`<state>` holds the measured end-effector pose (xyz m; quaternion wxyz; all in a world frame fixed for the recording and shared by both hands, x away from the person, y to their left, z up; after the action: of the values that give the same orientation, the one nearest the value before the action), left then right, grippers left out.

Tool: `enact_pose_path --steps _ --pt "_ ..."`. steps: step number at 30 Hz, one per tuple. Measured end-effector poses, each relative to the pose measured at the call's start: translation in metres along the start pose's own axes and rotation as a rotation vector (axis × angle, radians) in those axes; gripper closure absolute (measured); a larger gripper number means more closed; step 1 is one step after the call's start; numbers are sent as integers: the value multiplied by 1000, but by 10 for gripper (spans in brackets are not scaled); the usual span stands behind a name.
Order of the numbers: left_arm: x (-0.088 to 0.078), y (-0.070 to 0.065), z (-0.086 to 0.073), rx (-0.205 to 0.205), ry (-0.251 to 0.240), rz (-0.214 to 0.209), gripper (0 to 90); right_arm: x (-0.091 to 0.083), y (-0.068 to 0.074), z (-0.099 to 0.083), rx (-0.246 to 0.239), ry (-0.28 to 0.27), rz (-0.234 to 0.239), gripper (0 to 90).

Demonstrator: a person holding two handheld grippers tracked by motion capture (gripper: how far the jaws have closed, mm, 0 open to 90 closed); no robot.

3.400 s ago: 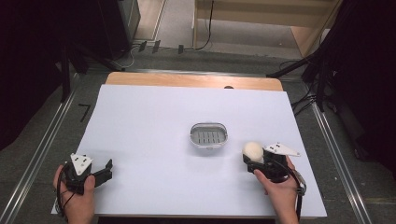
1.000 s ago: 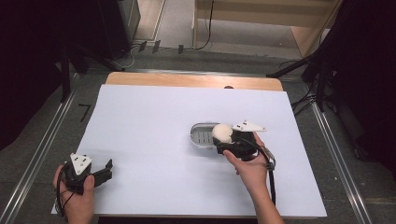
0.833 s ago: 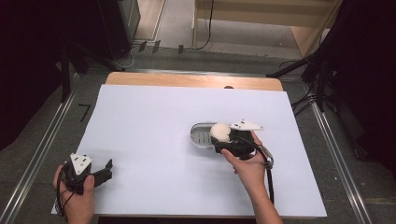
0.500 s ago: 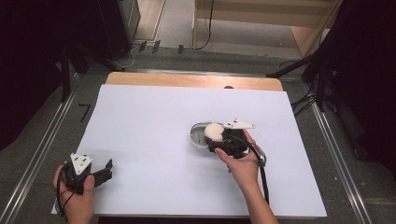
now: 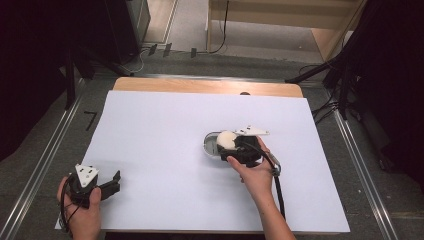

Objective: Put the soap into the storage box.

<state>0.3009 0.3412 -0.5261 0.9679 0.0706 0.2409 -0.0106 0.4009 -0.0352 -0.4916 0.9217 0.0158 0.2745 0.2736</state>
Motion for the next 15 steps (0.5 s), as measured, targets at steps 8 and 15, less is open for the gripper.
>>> enact_pose_path --steps 8,15 --pt "0 0 0 -1 2 -2 140 7 3 -2 -5 13 -4 253" --pt "0 0 0 0 3 -1 140 9 1 -6 2 28 -15 253"
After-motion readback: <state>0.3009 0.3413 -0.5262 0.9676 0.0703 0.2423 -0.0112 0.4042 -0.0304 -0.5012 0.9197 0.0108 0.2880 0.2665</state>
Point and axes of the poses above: each handheld gripper's, and its own axes: x roughly forward along the jaws, z roughly out of its top, y roughly to its left, the point moved 10 cm from there along x, roughly forward along the jaws, and after that the axes turned 8 degrees about -y, right-handed, at the moved point
